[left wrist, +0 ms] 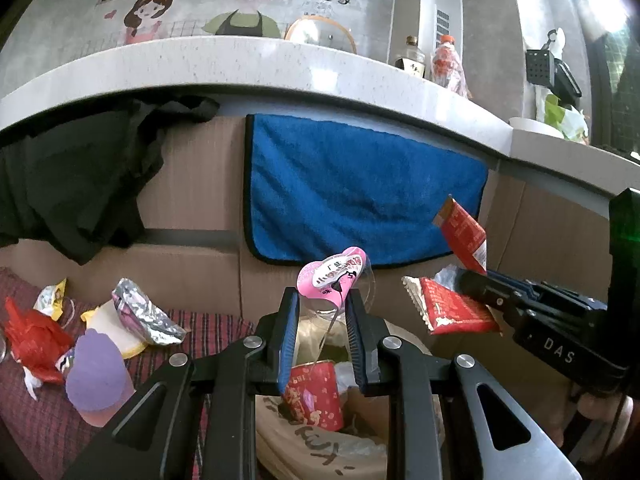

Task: Collect trash
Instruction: 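Carry the package and wrapper over the bin and open both grippers, then grasp the red can with the left gripper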

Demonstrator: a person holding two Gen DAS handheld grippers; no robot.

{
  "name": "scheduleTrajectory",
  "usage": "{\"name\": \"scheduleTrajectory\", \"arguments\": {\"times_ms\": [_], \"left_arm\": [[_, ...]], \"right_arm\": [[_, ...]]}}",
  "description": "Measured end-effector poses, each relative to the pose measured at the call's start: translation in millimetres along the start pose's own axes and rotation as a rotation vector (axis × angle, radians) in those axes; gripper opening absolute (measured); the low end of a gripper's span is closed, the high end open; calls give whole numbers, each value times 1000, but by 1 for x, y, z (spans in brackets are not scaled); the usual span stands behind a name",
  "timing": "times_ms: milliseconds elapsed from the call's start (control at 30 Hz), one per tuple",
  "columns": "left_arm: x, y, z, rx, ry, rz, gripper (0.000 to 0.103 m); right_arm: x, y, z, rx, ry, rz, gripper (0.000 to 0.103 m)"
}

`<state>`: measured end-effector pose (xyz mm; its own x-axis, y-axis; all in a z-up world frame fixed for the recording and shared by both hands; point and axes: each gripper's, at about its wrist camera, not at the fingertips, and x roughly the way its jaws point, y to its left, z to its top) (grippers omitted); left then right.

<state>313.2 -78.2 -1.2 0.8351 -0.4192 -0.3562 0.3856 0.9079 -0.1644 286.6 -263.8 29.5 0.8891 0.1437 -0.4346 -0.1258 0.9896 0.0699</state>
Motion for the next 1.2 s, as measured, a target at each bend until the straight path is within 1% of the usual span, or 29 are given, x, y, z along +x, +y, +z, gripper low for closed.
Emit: {"name": "scheduleTrajectory", "arguments": {"times_ms": [367,400,433,467,500,533,567,633,733,833,1000,1200], "left_arm": [[15,1,-7,-11,34,-7,24],[17,2,-7,-14,41,-14,24],[20,2,-7,-17,52,-30,25],[24,4,-7,-34,67,-65,30],[26,5,-7,-43,74,-85,36],[28,7,-7,-56,82,-108,51],[30,9,-7,-65,82,-112,58],[30,13,-7,-73,80,-108,58],[32,20,-8,-89,102,-89,58],[30,27,-8,-100,110,-66,58],[10,40,-10,-87,88,12,58],[-21,67,-15,-106,77,98,58]], "right_arm": [[16,-7,-10,22,34,11,19],[18,-8,-10,27,39,13,20],[20,-9,-11,33,44,18,23],[22,-10,-13,39,44,23,26],[23,-11,-14,44,41,27,32],[26,-13,-15,50,45,27,39],[29,-15,-17,60,54,20,41],[33,-19,-20,79,69,9,42],[37,-22,-26,93,92,18,42],[38,-20,-31,90,108,6,42],[31,-13,-33,85,115,14,42],[22,16,-31,65,104,54,42]]}}
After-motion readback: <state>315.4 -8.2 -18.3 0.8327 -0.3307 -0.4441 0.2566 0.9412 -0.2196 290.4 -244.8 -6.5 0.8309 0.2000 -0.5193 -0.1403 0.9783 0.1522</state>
